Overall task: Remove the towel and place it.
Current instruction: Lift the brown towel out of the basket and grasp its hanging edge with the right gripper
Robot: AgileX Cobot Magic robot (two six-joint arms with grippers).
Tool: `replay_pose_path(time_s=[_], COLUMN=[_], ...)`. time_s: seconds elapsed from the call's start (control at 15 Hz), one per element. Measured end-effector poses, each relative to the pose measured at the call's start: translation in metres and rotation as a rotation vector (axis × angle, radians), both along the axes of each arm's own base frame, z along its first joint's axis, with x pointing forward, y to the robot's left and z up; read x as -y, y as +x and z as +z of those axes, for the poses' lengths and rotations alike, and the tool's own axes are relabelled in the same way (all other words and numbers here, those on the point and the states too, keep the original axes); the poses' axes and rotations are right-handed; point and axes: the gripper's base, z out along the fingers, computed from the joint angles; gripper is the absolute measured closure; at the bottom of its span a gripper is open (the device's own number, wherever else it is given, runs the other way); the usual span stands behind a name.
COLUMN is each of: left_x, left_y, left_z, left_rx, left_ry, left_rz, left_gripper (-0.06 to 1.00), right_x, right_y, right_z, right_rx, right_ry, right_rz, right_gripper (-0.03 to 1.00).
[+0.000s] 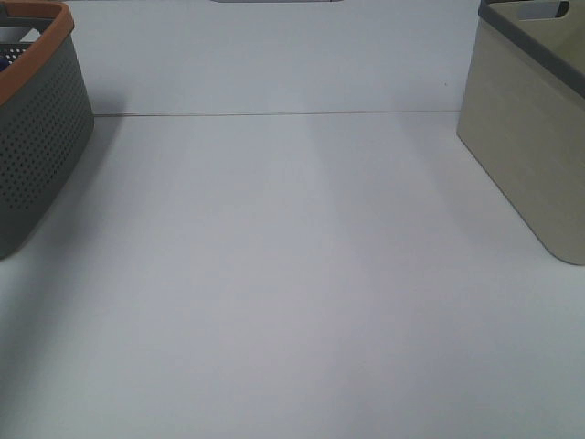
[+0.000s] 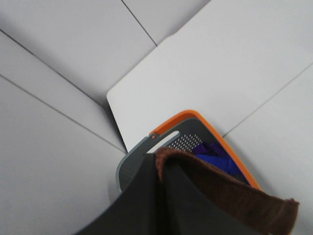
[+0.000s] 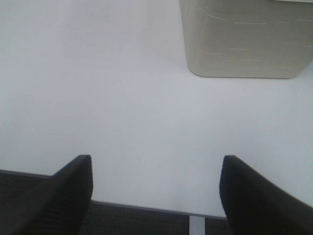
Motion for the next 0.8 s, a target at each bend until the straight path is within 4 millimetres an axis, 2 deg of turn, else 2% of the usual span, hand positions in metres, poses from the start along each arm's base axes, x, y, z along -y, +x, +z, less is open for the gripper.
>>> replay_pose_path(time_s=[0.2,0.33,0.4,0.53,0.8], left_x=[0.021,0.042,0.065,0.083,0.139], left_y=[-0.008,-0.01,-0.003,0.006,0.023], left_z=[0.015,0.019,0.013,0.005,-0.016], left_rx=[0.071,0.087,0.065,0.036,-0.023], left_ry=[-0.013,-0.011,0.005,0.029,0.062], left_rz=[-0.102,-0.187,-0.268,-0.319,-0.492], left_gripper=[0.94,0.94,0.94,0.94,0.94], right_x=[-0.004,-0.011,-0.021,-0.031,-0.047], right_y=[0.0,0.009,0.022,0.034,0.072], right_z=[0.01,0.016,0.02,0.024,0.027], right_rx=[0.073,0.076,0.052,0.042,0.007], right_ry=[0.047,0.12,0.11,0.088,0.084], right_rz=[0.024,0.078,0.196,0.312,0.499], right_gripper=[0.33,0.33,0.33,0.33,0.33])
